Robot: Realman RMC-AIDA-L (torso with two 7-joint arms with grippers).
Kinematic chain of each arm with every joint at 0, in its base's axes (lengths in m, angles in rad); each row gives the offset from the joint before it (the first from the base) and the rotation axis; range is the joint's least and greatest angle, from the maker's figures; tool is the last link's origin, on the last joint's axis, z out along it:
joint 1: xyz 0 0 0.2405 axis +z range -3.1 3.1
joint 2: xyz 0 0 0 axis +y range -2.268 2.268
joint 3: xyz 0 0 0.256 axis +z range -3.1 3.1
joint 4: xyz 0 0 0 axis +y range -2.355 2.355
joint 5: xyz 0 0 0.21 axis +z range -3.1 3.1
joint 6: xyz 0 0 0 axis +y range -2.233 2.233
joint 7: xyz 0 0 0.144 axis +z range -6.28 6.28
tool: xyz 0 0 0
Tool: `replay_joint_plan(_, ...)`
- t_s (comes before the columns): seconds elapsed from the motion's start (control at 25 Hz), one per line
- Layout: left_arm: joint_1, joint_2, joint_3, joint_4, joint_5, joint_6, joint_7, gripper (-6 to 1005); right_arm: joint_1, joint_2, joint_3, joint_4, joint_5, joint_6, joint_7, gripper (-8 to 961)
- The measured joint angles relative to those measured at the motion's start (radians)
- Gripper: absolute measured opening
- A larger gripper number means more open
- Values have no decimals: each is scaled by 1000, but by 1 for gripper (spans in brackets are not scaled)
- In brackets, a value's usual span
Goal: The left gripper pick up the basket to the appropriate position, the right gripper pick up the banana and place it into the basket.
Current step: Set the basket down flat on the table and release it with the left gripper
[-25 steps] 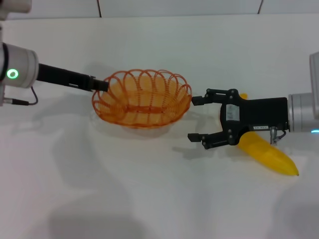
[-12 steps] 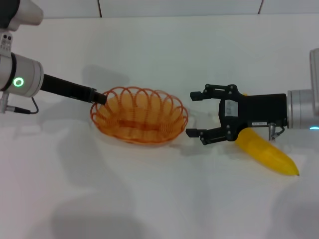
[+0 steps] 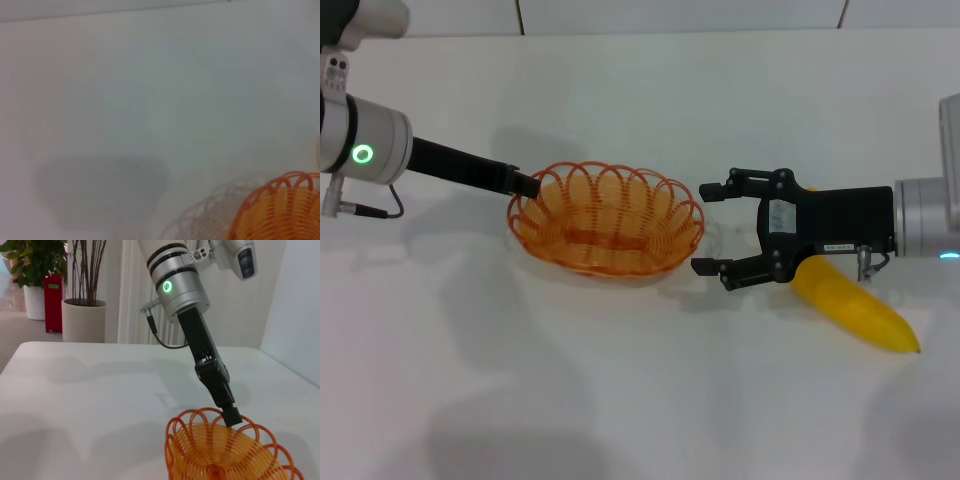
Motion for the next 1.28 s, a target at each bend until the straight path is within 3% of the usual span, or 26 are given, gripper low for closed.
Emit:
replay_joint_plan(0.68, -28, -3, 2, -76, -15, -75, -7, 48, 1, 0, 2, 0, 0, 2, 4, 893)
replay_joint_plan(1.28, -29, -3, 7, -99, -32, -63, 14, 169, -6, 0, 2, 0, 0, -3, 2, 894)
